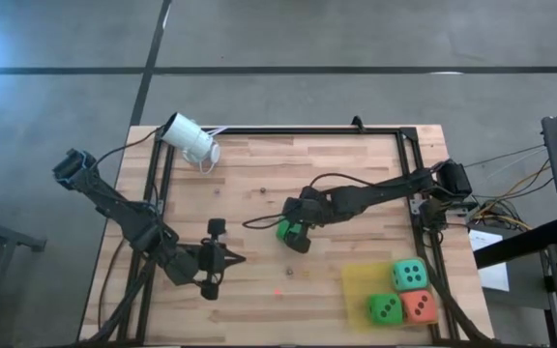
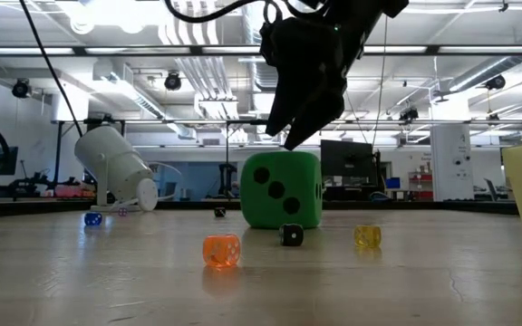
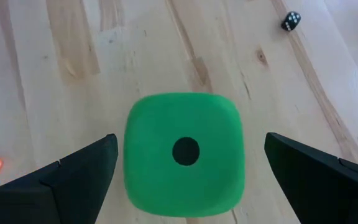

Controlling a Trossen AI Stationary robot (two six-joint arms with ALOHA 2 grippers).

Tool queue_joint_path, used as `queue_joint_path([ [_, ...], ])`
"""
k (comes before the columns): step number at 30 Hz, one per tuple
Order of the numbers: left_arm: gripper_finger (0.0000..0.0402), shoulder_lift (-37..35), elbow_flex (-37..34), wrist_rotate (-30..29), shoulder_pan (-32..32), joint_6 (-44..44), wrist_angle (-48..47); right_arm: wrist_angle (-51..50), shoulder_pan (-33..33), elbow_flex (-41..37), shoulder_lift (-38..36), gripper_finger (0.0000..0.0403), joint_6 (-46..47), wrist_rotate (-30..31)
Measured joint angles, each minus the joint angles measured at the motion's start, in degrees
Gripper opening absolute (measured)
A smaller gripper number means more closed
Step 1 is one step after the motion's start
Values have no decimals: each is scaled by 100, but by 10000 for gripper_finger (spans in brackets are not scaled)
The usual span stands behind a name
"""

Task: Pick & Place Dice
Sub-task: Put the large green die into the yellow bin

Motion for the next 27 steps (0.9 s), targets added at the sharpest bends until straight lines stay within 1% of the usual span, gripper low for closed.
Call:
queue_joint_path([
  [11,6,0,0,0,0,-13,0,123,-34,-122,5,400,-2,7],
  [15,6,0,0,1,0,-68,-4,280,-36,-156,156,400,-84,-5],
  [22,6,2,0,2,0,-71,-23,361,-28,-129,390,400,-76,-110],
  [27,6,2,0,0,0,-90,-31,322,-30,-136,351,400,-82,-231],
])
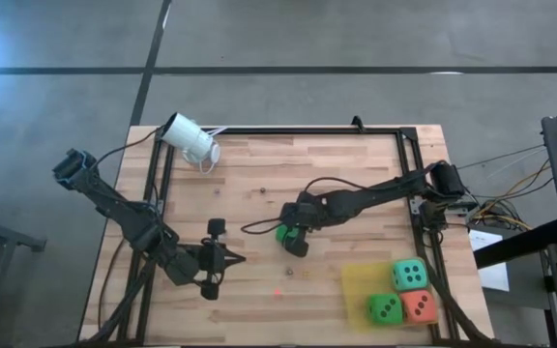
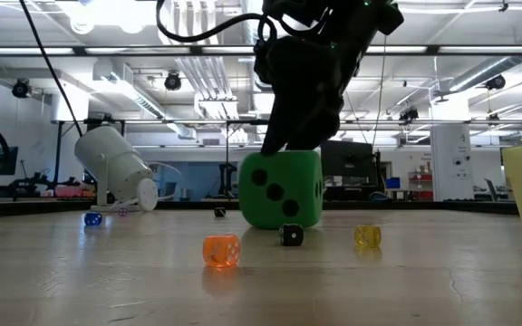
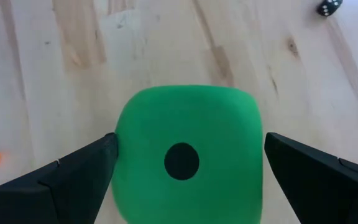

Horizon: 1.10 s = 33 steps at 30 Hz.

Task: Pick & Place Dice
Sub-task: Put the large green die into the yellow bin

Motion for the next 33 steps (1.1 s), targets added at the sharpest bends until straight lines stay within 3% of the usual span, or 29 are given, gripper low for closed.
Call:
queue_joint_path([
  [12,6,0,0,2,0,-4,-28,-411,-7,59,-307,400,-41,80],
  [25,6,0,0,2,0,-39,-26,-382,-3,70,-311,400,-918,39],
  [33,6,0,0,2,0,-42,-28,-363,-2,63,-250,400,-969,37],
])
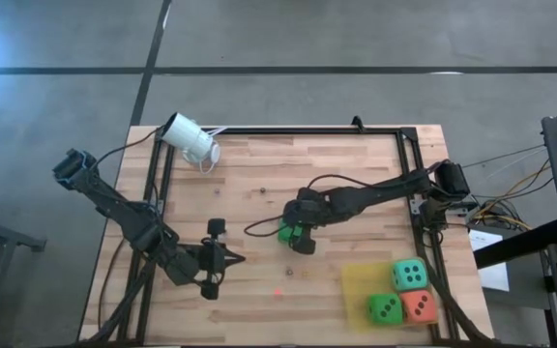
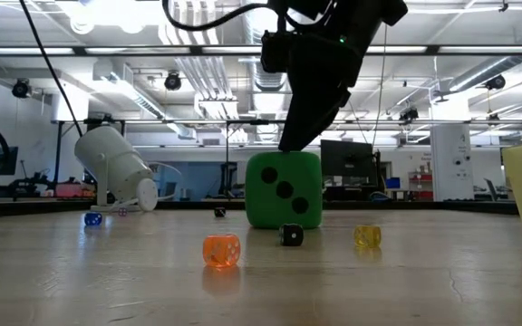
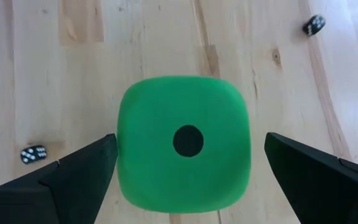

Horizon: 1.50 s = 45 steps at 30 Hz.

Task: Pick & Place Dice
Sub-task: Put the large green die into the yellow bin

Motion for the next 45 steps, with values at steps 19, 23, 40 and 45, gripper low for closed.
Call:
queue_joint_path([
  [19,6,0,0,2,-1,-4,-7,-53,0,-22,339,400,-149,2],
  [23,6,0,0,2,-1,-7,-7,17,0,-22,337,400,-61,2],
  [40,6,-4,-74,2,0,0,104,283,-4,-20,447,400,25,7],
  [45,6,-4,-74,0,1,2,105,403,-4,31,749,396,4,7],
])
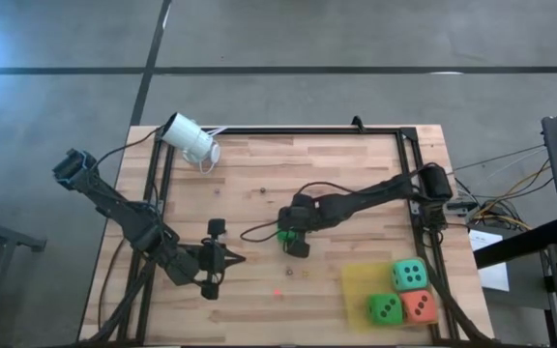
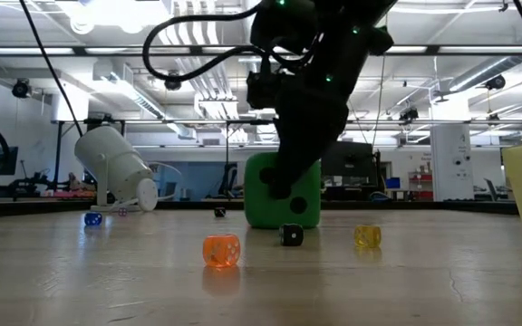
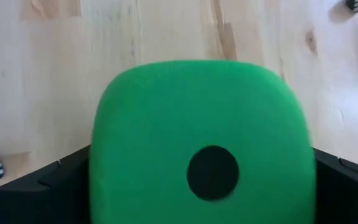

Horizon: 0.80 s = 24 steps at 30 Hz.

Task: Pick & Place Dice
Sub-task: Put the large green die into the yellow bin

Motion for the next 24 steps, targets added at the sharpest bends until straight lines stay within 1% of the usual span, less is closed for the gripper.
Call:
queue_joint_path([
  [6,6,0,0,0,1,0,-1,-36,-3,196,257,355,-2,-77],
  [12,6,0,0,0,1,0,-2,-108,-2,375,278,351,-98,-133],
  [16,6,0,0,0,1,0,-3,-336,12,396,44,351,-107,-195],
  [24,6,1,0,0,5,-2,-15,-801,257,422,-841,353,271,-63],
])
